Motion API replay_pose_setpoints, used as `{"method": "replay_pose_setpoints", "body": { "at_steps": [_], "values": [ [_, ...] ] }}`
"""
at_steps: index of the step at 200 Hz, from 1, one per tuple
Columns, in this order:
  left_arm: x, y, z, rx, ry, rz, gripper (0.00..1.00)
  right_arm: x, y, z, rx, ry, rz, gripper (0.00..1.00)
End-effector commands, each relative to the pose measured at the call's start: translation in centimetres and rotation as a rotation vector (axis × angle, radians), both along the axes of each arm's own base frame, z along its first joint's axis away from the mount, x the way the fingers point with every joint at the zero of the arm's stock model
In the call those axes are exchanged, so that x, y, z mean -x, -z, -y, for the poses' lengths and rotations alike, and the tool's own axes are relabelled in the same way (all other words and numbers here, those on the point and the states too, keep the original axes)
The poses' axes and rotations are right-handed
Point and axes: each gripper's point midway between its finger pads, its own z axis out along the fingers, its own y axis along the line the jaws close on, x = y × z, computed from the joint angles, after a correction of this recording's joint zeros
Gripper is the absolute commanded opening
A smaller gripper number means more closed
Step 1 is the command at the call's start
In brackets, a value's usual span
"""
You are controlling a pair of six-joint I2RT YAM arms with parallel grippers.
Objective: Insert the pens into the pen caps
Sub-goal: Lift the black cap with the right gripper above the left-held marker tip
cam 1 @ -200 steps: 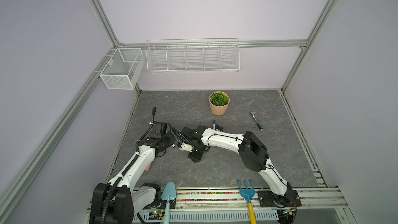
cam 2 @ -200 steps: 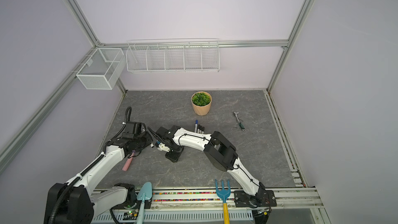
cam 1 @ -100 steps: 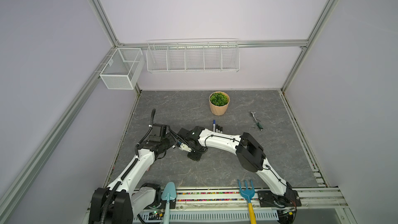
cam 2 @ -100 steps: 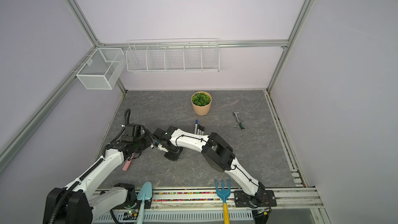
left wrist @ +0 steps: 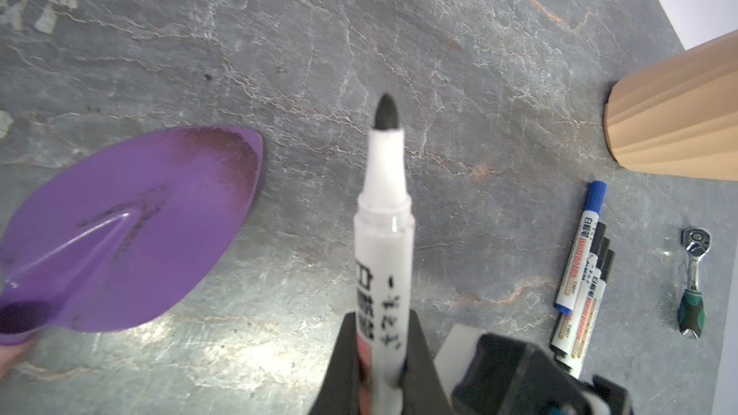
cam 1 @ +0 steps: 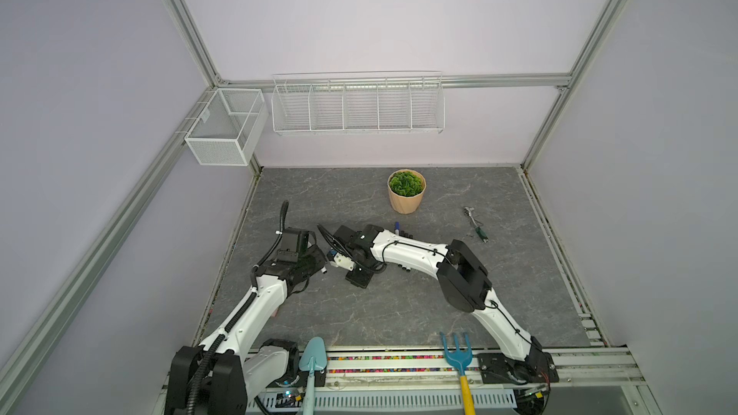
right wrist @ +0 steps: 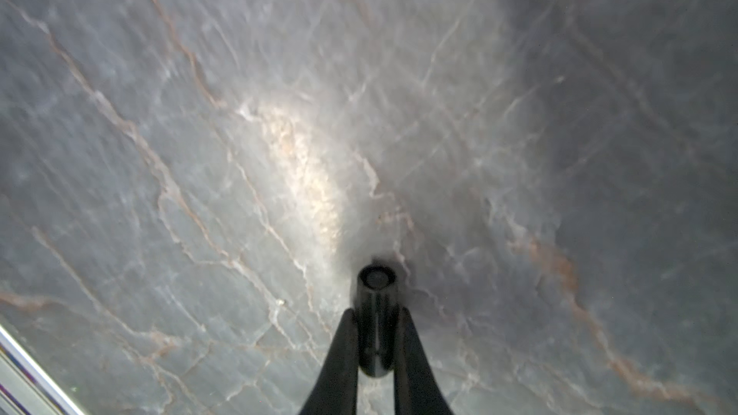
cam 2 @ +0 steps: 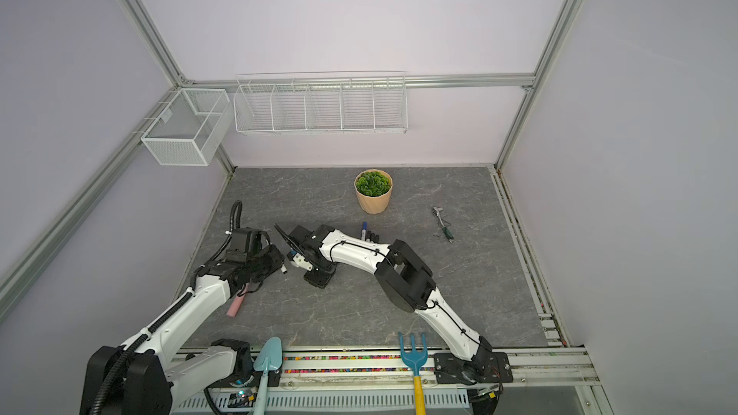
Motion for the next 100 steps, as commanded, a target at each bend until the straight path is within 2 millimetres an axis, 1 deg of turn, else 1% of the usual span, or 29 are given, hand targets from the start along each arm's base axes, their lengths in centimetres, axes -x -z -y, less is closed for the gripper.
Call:
{"method": "replay_pose_setpoints", "body": {
  "at_steps": [1,9,19,23,31,41,61,84,91,100],
  "values": [
    [-0.7,-0.8,1.0,0.026,0.041,0.040,0.00,-2.6,0.0,-0.5,-0.119,0.050,-0.003,0.07],
    [-0.8,-1.0,1.4,0.028,0.063,0.052,0.00,-3.8,-2.4,-0.8,-0.196,0.078,0.008,0.07],
    [-1.0,-1.5,2.7,0.041,0.123,0.085,0.00,-5.4,-5.5,-1.0,-0.291,0.120,0.020,0.07],
    [-1.0,-1.8,3.5,0.048,0.155,0.100,0.00,-6.2,-6.6,-0.8,-0.324,0.145,0.027,0.07],
    [-1.1,-2.3,5.0,0.055,0.225,0.130,0.00,-7.3,-9.0,-0.7,-0.394,0.176,0.025,0.07],
    [-0.8,-3.0,7.4,0.074,0.331,0.166,0.00,-8.8,-11.7,-0.1,-0.485,0.231,0.021,0.07],
    [0.2,-3.8,11.2,0.099,0.510,0.191,0.00,-11.3,-16.5,1.4,-0.678,0.342,-0.022,0.07],
    [1.3,-4.3,13.8,0.085,0.657,0.215,0.00,-13.1,-20.9,3.3,-0.899,0.431,-0.097,0.07],
    [1.6,-4.5,14.4,0.078,0.690,0.230,0.00,-13.3,-22.1,3.6,-0.962,0.433,-0.122,0.08],
    [1.9,-4.7,15.0,0.075,0.722,0.257,0.00,-13.4,-23.2,3.8,-1.011,0.432,-0.149,0.08]
  ]
}}
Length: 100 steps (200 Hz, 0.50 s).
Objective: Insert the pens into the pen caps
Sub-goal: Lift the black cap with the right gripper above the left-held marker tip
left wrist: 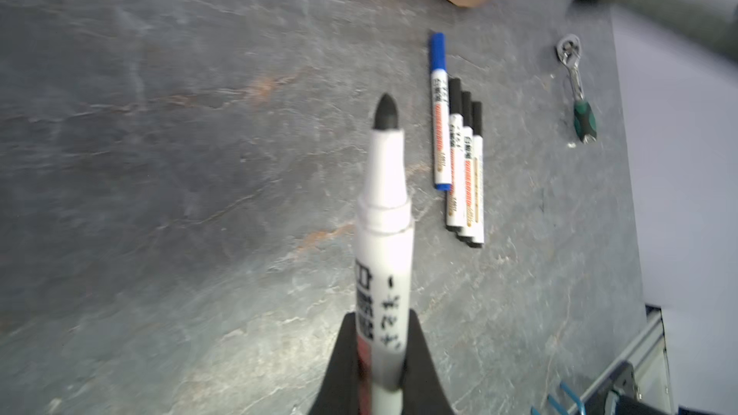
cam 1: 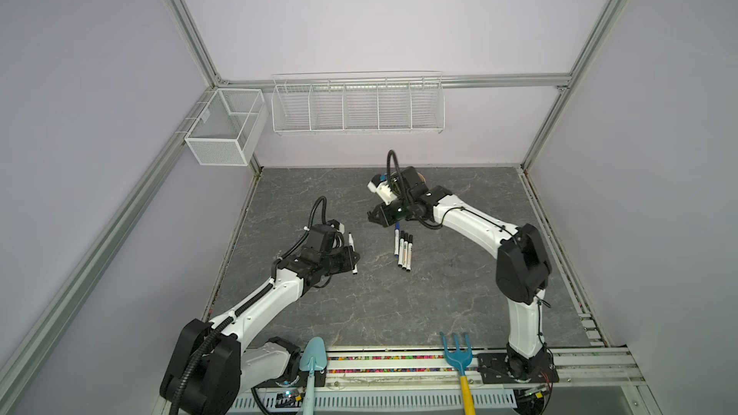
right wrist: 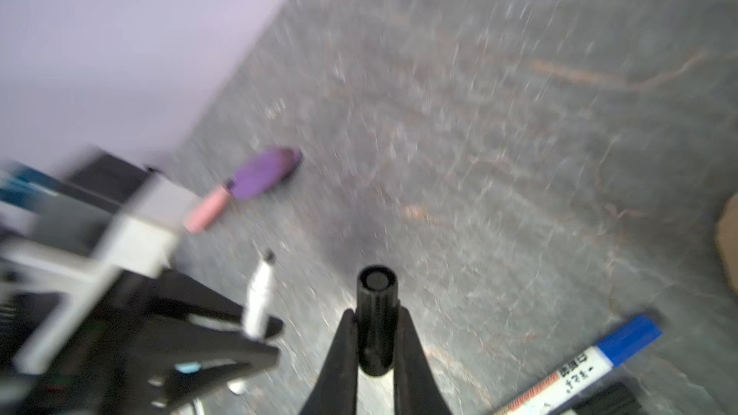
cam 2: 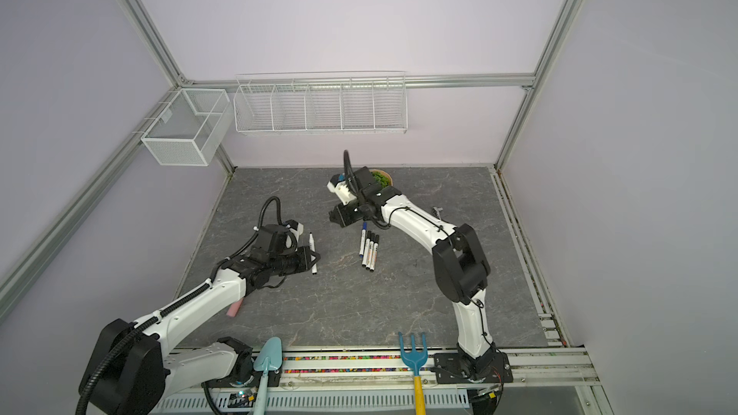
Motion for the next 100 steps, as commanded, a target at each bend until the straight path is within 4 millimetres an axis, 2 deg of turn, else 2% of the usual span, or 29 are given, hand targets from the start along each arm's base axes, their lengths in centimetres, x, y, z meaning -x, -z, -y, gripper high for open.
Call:
{"method": "replay_pose_setpoints", "body": {
  "at_steps": [1,49,77,100],
  "values": [
    [0.2,-2.7,2.7,0.027,0.159,0.134,0.00,0.7,-4.9,-1.3,-0.282,-0.056,-0.073,0.08],
    [0.4,-5.3,3.6,0.129,0.189,0.334,0.00,2.6,-7.9,-1.7,-0.416,-0.154,-0.151,0.08],
    [0.1,-6.9,3.5,0.158,0.157,0.405,0.00,3.6,-7.7,-1.2,-0.427,-0.160,-0.209,0.08],
    [0.0,-7.4,3.3,0.151,0.148,0.432,0.00,4.3,-7.3,-0.8,-0.438,-0.146,-0.242,0.08]
  ]
}}
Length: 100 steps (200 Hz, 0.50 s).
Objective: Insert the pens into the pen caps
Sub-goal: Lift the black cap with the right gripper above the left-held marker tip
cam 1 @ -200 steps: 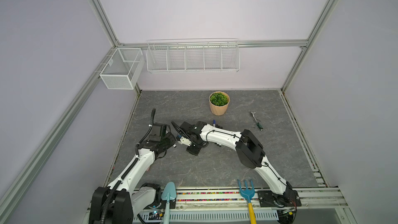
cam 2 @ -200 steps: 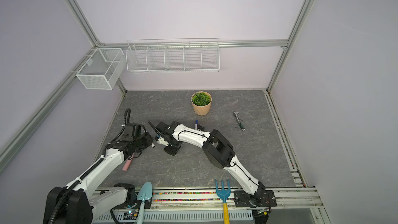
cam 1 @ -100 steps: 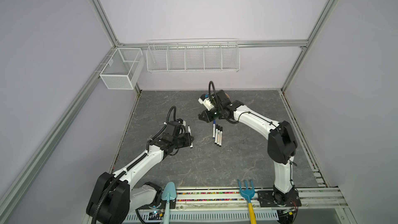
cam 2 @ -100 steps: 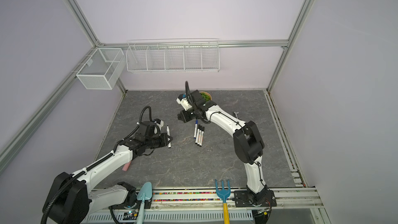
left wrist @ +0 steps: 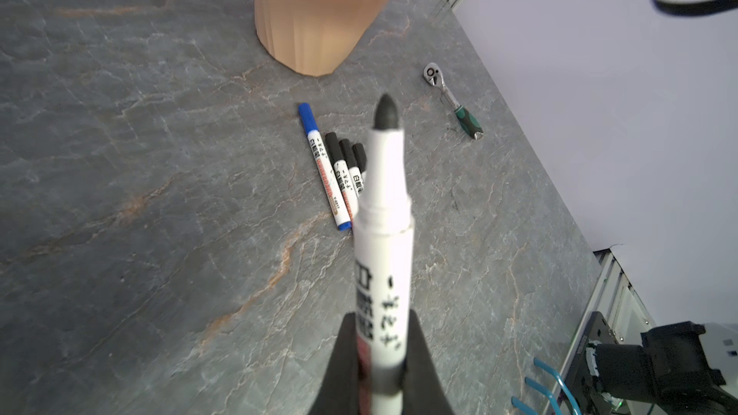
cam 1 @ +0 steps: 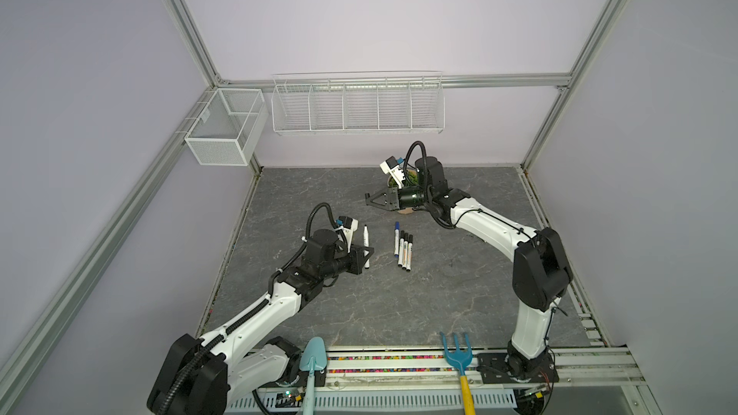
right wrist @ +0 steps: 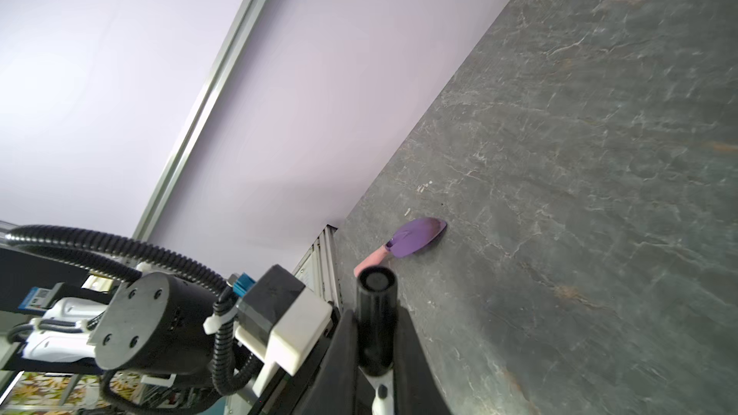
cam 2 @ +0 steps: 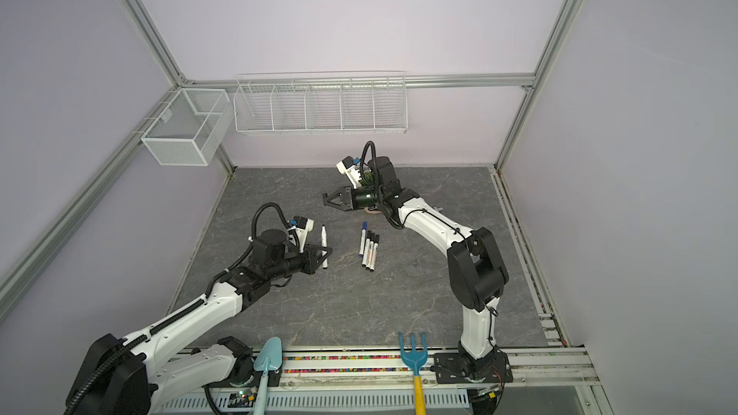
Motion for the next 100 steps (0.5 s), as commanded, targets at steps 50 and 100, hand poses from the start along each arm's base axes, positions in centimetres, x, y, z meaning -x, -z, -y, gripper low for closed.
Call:
{"method": "replay_pose_setpoints", "body": {
  "at_steps": [50,100],
  "values": [
    [-0.8,-2.2,1.3,0.020,0.040,0.097,0.00,2.1,-0.8,0.7,-0.077,-0.010,-0.079,0.08],
    [-1.1,-2.2,1.8,0.022,0.052,0.095,0.00,2.3,-1.2,0.3,-0.089,-0.024,-0.076,0.08]
  ]
}}
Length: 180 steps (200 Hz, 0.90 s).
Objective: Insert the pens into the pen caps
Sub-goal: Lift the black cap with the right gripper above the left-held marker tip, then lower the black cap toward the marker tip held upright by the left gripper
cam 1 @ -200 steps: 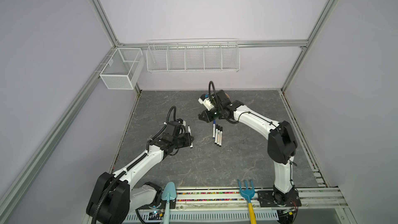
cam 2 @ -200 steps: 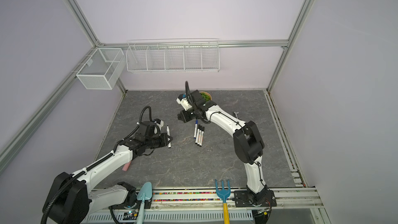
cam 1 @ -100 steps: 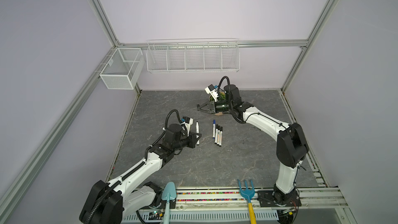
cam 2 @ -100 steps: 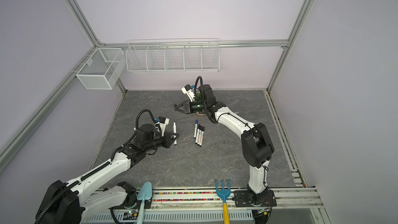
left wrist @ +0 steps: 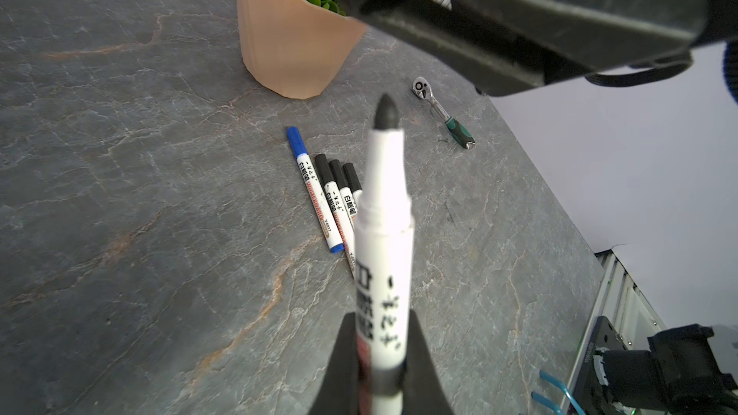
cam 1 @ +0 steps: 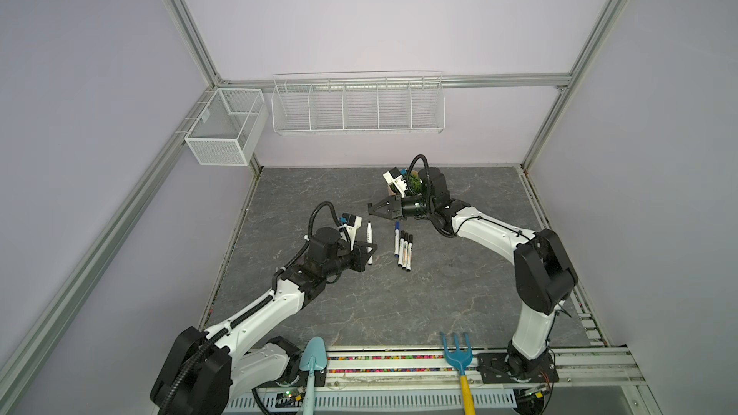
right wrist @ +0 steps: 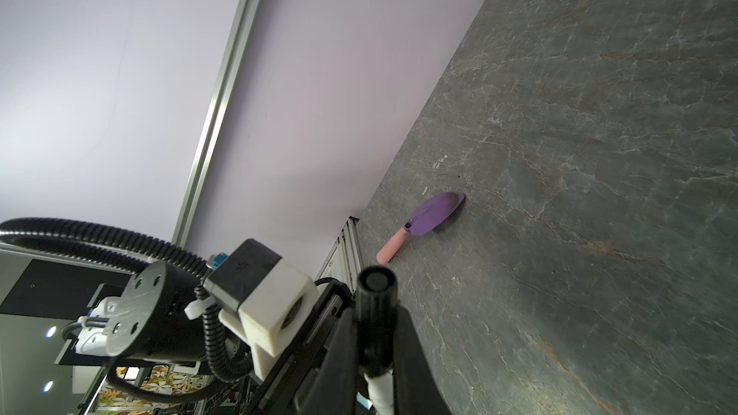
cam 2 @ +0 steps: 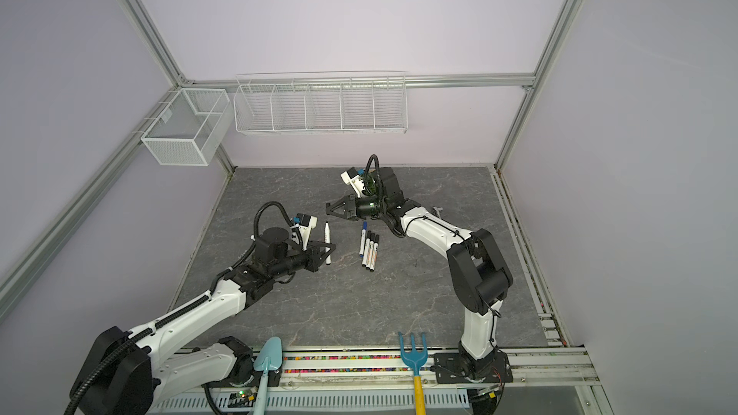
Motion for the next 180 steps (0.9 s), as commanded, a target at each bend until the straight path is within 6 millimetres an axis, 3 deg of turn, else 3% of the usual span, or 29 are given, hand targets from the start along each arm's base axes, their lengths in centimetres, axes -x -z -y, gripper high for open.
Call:
{"method": "replay_pose_setpoints", "body": {
  "at_steps": [1,115,180],
  "values": [
    [-0.5,-2.0,0.8,0.026,0.023,0.060,0.00,1.0,-2.5,-0.1,-0.051,-0.025,0.035,0.08],
    [-1.0,-2.1,0.8,0.030,0.005,0.067,0.00,2.5,-0.8,-0.1,0.020,-0.061,0.041,0.08],
    [-1.0,-1.6,0.7,0.027,-0.007,0.045,0.00,2.2,-1.5,0.2,0.004,-0.048,0.062,0.07]
  ]
}}
